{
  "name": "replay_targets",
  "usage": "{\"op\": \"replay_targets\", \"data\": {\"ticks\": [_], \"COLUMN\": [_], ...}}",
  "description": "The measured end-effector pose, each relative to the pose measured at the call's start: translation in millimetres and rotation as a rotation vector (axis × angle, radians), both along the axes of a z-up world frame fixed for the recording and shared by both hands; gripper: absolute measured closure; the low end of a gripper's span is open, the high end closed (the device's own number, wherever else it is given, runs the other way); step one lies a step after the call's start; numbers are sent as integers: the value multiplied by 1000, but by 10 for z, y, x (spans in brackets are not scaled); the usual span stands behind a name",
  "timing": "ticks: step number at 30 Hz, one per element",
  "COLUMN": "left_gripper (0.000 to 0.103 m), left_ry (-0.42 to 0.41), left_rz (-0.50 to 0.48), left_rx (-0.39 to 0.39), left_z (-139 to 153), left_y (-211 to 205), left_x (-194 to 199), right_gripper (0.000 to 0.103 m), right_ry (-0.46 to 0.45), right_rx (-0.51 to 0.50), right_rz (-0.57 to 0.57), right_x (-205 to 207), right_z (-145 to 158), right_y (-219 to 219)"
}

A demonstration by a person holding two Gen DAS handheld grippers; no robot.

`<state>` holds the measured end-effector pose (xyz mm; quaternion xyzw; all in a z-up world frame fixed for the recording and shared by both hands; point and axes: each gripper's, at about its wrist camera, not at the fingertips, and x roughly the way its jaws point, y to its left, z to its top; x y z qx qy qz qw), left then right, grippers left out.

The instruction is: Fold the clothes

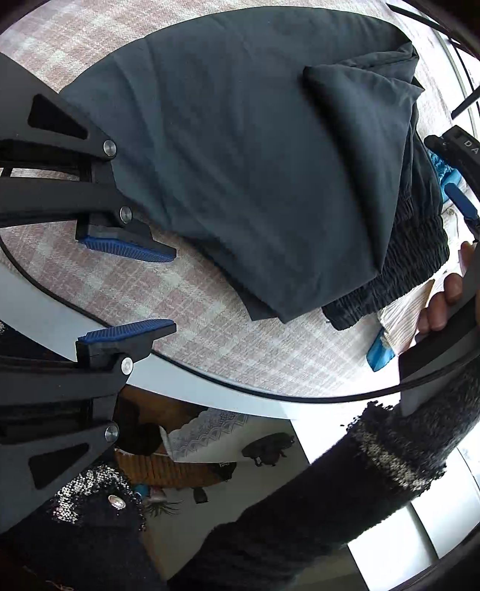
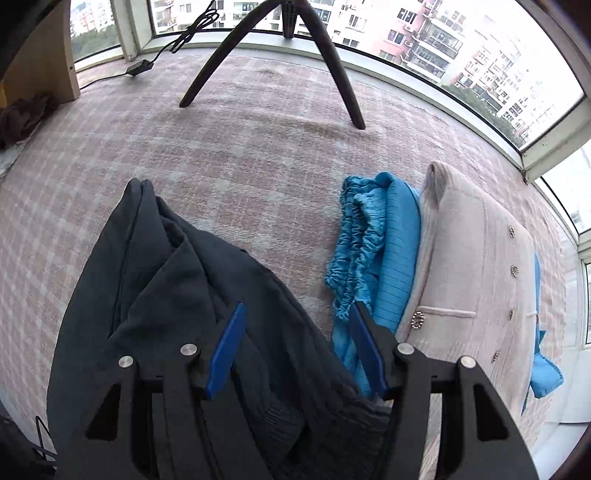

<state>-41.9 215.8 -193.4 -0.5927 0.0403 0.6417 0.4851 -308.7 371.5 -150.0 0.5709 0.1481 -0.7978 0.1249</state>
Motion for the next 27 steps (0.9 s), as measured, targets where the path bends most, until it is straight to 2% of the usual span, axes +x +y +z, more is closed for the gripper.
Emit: {"op": "replay_targets", "data": {"ticks": [1, 3, 7, 9, 12, 14, 16, 17, 18, 19, 20, 23, 24, 25, 26, 27], "left_gripper": [74, 74, 74, 74, 74, 74, 74, 74, 74, 74, 74, 74, 74, 73, 73, 73], "left_ry": [33, 89, 103, 99, 83, 72, 73, 75, 78, 82, 88, 96, 102, 103, 101, 98], "left_rz": [10, 47, 136, 169, 219, 252, 265, 266, 262, 252, 242, 208, 200, 197, 196, 194], "left_rx": [-2, -7, -16, -37, -76, -90, -98, -100, -101, -101, -105, -104, -105, -107, -108, -109], "left_z": [70, 181, 243, 216, 170, 154, 150, 151, 152, 153, 152, 151, 153, 147, 137, 127], "left_y": [-36, -132, -395, -577, -807, -916, -947, -946, -936, -918, -893, -817, -785, -763, -751, -738], "left_x": [-12, -89, -315, -377, -437, -479, -503, -508, -509, -498, -490, -473, -468, -471, -481, -491], "right_gripper": [46, 46, 45, 45, 45, 45, 49, 73, 88, 99, 99, 98, 95, 86, 73, 69], "right_ry": [-4, -36, -102, -139, -101, -67, -90, -106, -140, -167, -173, -99, -99, -100, -64, -27], "right_rx": [-56, -134, -160, -136, 17, 75, 19, -25, -92, -159, -200, -208, -202, -196, -143, -88], "right_rz": [-36, 18, 262, 352, 487, 516, 456, 407, 350, 288, 242, 43, 3, -37, -84, -132], "right_x": [-43, 83, 598, 805, 1047, 1081, 942, 842, 709, 564, 440, 59, -18, -93, -102, -110], "right_z": [101, 246, 211, 61, -229, -347, -316, -273, -209, -133, -63, 94, 108, 122, 171, 221], "right_y": [136, 193, -180, -417, -731, -806, -722, -650, -542, -404, -274, 252, 384, 514, 598, 681]}}
